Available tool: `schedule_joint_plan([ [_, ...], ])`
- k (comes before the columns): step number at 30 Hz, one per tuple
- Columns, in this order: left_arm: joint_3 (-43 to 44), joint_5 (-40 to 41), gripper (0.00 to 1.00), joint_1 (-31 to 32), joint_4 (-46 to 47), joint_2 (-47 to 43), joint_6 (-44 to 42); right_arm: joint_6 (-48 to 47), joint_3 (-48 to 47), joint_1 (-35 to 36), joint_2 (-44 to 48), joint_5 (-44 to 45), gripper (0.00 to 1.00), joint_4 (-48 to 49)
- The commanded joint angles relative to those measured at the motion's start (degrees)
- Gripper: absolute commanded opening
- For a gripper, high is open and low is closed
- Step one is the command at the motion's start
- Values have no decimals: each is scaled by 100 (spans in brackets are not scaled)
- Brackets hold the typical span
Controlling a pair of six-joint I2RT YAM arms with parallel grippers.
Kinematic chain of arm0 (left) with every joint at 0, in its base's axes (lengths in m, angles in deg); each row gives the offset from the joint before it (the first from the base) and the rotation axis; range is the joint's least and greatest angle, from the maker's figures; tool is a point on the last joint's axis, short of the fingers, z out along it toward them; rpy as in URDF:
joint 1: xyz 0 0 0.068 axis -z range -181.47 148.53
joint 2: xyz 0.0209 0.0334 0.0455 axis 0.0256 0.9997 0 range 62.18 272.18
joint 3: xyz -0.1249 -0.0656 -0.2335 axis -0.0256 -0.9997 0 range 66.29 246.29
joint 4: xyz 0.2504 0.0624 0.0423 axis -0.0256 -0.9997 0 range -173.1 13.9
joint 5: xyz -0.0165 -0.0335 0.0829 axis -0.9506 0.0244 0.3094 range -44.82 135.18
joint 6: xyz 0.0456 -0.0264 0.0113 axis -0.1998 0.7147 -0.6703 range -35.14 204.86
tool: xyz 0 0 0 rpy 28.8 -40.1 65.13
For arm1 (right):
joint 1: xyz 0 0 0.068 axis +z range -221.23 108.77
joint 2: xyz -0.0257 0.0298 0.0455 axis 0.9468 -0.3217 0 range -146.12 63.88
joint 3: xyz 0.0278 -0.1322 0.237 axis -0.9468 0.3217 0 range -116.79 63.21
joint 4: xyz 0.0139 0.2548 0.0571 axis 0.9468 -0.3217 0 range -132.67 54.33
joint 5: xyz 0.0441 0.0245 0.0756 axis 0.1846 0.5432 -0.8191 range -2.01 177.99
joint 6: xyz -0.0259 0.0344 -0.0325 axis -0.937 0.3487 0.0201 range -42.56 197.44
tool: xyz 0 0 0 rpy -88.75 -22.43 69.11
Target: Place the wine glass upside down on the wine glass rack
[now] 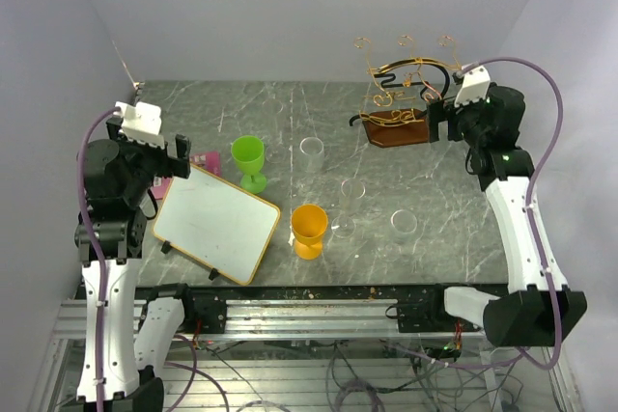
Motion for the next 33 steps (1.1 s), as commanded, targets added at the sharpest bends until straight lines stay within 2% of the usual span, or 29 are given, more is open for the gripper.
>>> schedule_joint_plan([
  [1, -59, -636, 99, -61, 196, 114, -93, 120, -286, -27, -376, -44, 100, 361],
  [12, -17, -684, 99, -64, 160, 409, -160, 251, -886, 51, -1701, -56, 100, 464],
  [20, -35, -1091, 99, -65, 122, 584, -275, 377, -1452, 92, -2454, -73, 93, 535],
  [33, -35, -1324, 99, -68, -49, 795, -506, 446, -1969, 130, -2975, -89, 57, 401],
])
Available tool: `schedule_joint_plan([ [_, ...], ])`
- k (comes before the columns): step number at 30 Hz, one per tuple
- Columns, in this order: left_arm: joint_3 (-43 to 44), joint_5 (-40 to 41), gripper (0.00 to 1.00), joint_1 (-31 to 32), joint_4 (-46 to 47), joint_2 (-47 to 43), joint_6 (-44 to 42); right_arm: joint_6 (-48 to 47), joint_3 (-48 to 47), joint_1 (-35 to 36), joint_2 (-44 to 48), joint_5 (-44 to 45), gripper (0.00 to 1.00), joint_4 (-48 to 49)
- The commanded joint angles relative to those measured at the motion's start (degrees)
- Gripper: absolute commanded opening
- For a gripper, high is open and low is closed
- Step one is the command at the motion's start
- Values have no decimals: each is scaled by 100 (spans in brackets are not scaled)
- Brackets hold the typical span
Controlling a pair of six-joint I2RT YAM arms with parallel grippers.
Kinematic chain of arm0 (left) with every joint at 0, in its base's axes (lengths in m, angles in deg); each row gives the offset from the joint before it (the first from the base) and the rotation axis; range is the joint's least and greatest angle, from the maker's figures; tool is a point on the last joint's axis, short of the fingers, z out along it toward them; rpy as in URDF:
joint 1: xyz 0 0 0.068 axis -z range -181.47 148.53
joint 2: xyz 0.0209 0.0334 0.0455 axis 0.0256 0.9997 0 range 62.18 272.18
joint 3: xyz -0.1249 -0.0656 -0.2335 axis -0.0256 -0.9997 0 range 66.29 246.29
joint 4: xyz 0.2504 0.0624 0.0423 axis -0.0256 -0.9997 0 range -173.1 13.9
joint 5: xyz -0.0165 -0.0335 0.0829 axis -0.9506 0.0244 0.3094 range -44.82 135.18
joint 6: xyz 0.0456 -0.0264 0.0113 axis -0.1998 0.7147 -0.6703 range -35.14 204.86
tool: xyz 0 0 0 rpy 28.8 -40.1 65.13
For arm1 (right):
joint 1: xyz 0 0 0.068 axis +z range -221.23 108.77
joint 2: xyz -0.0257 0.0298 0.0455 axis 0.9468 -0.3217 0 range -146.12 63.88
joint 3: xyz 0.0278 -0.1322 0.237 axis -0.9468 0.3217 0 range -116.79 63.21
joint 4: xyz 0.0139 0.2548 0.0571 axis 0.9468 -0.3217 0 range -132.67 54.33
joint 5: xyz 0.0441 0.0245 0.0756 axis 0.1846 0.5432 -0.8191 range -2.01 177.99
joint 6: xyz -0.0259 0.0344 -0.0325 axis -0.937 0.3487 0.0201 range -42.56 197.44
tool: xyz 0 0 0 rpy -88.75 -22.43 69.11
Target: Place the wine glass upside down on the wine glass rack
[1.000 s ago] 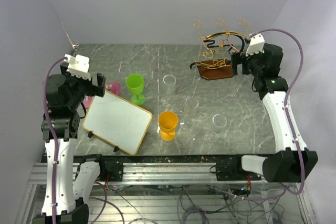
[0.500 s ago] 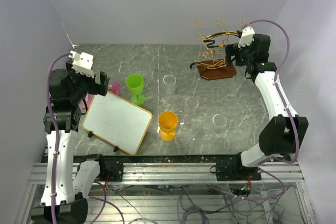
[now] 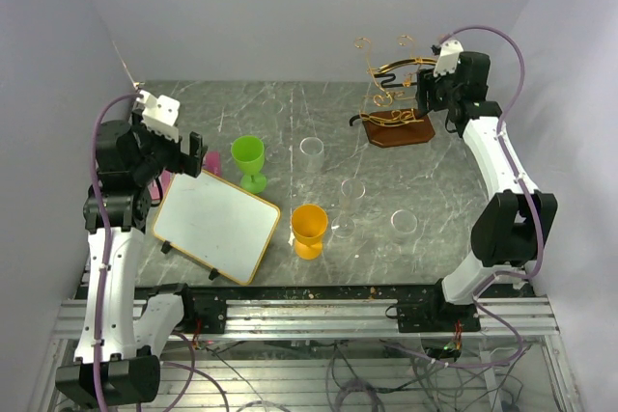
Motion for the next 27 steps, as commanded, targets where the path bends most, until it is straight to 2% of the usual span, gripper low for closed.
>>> schedule_joint_plan([
  [1, -29, -222, 99, -61, -11, -43, -171, 57, -240, 35, -30, -56, 54, -5],
  [13, 31, -357, 99, -55, -32, 74, -230, 44, -463, 182, 98, -51, 26, -490],
  [20, 60, -475, 99, -52, -31, 97, -208, 31, -592, 347, 254, 9, 19, -810],
  [27, 129, -579, 99, -39, -37, 187, -164, 18, -776, 344, 337, -84, 6, -1251],
])
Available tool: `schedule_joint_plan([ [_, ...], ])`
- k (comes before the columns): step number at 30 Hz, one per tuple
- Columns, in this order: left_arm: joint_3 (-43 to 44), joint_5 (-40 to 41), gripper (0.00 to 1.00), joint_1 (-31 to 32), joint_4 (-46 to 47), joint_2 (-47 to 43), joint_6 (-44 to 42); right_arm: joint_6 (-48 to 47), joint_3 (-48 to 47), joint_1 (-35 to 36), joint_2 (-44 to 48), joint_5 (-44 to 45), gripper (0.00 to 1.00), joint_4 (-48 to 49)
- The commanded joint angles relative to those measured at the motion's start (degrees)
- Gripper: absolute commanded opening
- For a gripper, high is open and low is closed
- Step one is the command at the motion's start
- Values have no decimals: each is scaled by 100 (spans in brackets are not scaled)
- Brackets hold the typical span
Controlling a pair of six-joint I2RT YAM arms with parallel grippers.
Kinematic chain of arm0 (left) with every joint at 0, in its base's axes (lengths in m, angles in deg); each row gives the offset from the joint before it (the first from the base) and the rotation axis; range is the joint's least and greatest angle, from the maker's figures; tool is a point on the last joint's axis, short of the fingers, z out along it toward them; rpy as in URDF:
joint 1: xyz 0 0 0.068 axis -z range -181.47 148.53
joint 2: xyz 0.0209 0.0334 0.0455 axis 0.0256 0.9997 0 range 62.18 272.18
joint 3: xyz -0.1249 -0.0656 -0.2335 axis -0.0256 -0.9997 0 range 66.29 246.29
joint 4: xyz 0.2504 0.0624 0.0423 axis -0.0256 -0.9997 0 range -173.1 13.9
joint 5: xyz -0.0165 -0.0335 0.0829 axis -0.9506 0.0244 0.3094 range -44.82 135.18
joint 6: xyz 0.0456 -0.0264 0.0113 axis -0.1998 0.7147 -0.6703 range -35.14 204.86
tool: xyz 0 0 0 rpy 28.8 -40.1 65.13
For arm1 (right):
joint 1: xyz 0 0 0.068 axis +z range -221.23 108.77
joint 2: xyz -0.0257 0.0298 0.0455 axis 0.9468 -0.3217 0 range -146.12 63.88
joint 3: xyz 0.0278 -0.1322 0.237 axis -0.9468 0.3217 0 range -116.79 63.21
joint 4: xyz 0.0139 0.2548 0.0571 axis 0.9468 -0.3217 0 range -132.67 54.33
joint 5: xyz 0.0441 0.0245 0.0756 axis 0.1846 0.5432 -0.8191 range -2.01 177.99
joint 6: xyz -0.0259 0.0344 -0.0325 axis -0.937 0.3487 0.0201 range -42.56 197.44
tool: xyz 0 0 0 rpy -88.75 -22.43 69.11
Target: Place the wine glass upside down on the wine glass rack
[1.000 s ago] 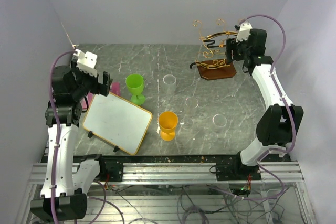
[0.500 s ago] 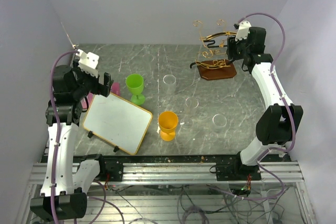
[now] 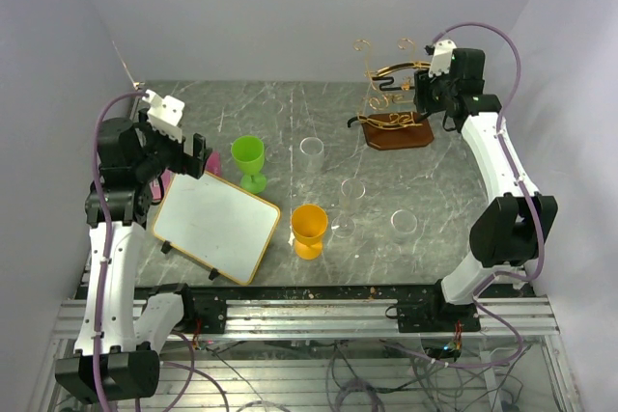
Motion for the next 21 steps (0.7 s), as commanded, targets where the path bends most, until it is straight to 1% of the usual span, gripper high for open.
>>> schedule_joint_plan([
  [1, 131, -208, 99, -40, 11, 50, -22, 19, -303, 97, 374, -365, 5, -333],
  [8, 171, -212, 99, -10, -29, 126, -17, -8, -179, 101, 610, -426, 2, -484],
  [14, 177, -214, 99, 7, -53, 149, -31, 230, -62, 130, 755, -480, 0, -514],
  [21, 121, -49, 99, 37, 1, 132, -35, 380, 37, 191, 961, -248, 0, -573],
])
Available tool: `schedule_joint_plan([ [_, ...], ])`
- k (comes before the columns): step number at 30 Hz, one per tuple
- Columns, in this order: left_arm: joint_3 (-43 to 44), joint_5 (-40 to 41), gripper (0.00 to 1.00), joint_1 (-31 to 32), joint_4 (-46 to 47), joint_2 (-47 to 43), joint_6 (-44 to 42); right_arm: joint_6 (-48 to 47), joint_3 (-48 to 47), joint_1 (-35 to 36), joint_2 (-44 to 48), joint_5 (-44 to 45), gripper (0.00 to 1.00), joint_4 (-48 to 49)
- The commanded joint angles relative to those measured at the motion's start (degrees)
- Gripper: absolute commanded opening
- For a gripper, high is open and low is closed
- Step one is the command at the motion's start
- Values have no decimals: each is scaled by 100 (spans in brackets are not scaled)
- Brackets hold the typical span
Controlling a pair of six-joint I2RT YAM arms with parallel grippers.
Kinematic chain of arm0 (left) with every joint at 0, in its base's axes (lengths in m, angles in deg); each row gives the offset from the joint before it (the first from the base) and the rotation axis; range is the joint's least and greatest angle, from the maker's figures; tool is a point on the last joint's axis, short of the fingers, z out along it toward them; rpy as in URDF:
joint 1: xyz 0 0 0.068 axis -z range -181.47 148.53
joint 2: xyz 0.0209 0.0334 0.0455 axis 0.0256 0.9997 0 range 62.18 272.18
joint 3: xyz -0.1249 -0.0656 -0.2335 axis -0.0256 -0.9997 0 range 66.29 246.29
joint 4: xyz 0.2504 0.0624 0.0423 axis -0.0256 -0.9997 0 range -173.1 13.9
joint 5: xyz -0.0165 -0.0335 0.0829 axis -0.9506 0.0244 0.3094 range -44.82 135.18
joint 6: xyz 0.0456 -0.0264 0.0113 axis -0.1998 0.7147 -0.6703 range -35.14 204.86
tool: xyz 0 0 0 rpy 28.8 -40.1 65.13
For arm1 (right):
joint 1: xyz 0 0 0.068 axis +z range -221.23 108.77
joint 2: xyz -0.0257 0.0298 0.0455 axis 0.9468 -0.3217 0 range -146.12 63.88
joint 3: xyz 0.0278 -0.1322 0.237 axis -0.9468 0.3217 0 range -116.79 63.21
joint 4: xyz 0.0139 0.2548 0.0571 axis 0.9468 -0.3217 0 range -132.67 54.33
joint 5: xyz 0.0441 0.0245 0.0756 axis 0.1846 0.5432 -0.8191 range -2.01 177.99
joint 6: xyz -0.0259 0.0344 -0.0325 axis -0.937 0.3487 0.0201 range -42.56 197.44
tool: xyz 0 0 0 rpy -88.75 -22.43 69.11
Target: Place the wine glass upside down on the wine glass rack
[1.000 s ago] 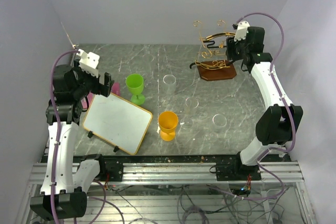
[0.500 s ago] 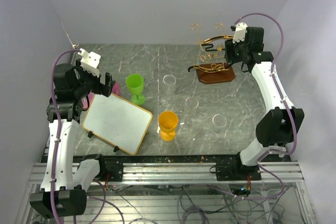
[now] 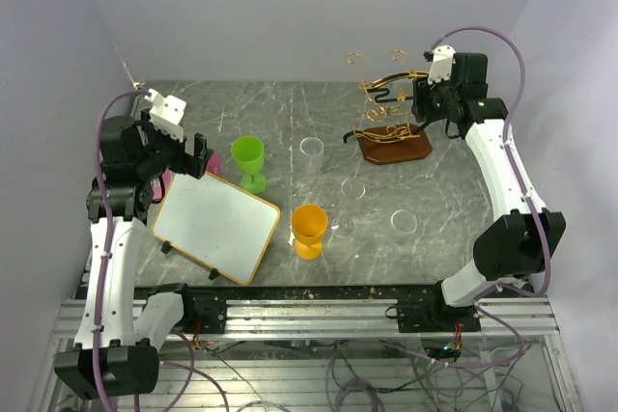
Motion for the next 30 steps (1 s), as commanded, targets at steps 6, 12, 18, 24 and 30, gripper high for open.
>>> schedule_joint_plan([
  [6, 87, 70, 99, 26, 73, -15, -71, 499, 377, 137, 802, 143, 0, 353],
  [12, 86, 28, 99, 42, 34, 17, -107, 597, 740, 169, 986, 177, 0, 463],
  [18, 90, 33, 99, 122, -30, 204, -178, 543, 882, 168, 1004, 97, 24, 499],
  [24, 248, 197, 99, 328, -110, 669, -29, 457, 892, 170, 1059, 111, 50, 485],
  [30, 411, 729, 99, 1060, -141, 1121, -83, 297, 967, 167, 1150, 75, 76, 373],
])
